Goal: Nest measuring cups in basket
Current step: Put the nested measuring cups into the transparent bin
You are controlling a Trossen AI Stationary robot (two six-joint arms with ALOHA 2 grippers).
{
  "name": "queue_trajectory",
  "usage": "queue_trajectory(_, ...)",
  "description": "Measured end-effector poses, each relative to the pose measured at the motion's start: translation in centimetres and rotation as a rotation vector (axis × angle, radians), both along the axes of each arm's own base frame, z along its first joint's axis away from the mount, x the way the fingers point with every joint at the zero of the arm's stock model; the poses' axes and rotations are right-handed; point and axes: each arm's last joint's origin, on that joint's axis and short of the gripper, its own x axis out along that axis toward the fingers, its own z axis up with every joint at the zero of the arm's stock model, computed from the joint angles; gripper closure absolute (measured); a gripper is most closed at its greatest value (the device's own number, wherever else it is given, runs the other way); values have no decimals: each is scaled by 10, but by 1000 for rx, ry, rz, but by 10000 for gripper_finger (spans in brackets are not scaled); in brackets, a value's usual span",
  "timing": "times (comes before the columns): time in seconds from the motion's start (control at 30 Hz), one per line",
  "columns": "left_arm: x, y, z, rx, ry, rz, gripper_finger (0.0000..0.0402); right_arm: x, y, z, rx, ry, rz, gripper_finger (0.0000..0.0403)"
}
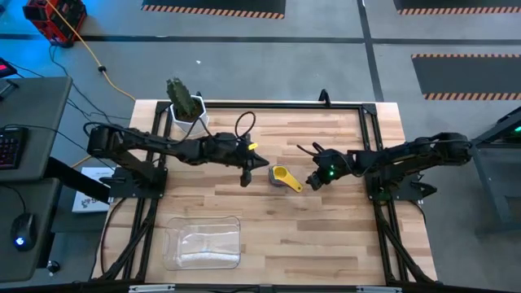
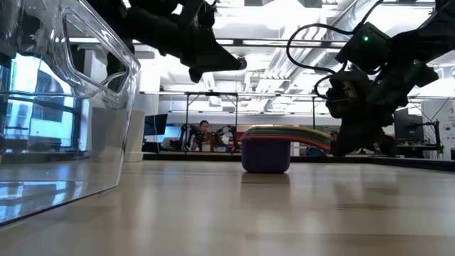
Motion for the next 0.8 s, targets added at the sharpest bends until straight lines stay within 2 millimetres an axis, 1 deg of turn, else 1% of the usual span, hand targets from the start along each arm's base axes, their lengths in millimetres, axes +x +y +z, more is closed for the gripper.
queue_trajectory(0.07,-4,4,5,-9,-5,-27,402,0,-1,0,8,-2,-2,403)
queue_trajectory(0.17,-14,12,22,-11,-60,-72,401,0,-2,0,21,-3,-5,403)
queue_trajectory(0.23,-23,20,39,5,-119,-55,401,0,-4,0,38,-7,3,403)
queue_trajectory(0.33,-41,32,58,45,-162,-11,402,0,-7,3,74,-31,27,402)
queue_trajectory(0.43,-56,41,71,48,-176,34,401,-3,-13,9,103,-73,21,395)
queue_trajectory(0.5,-63,44,76,50,-180,53,402,-5,-18,16,111,-112,13,380)
queue_trajectory(0.57,-68,44,77,40,-171,61,402,-8,-23,23,108,-148,-12,357)
queue_trajectory(0.63,-72,43,73,29,-195,66,402,-11,-28,30,94,-187,-36,326)
queue_trajectory(0.7,-77,41,64,3,-230,74,401,-12,-33,39,81,-226,-58,291)
queue_trajectory(0.8,-87,36,48,-59,-310,108,401,-5,-38,57,86,-292,-67,231)
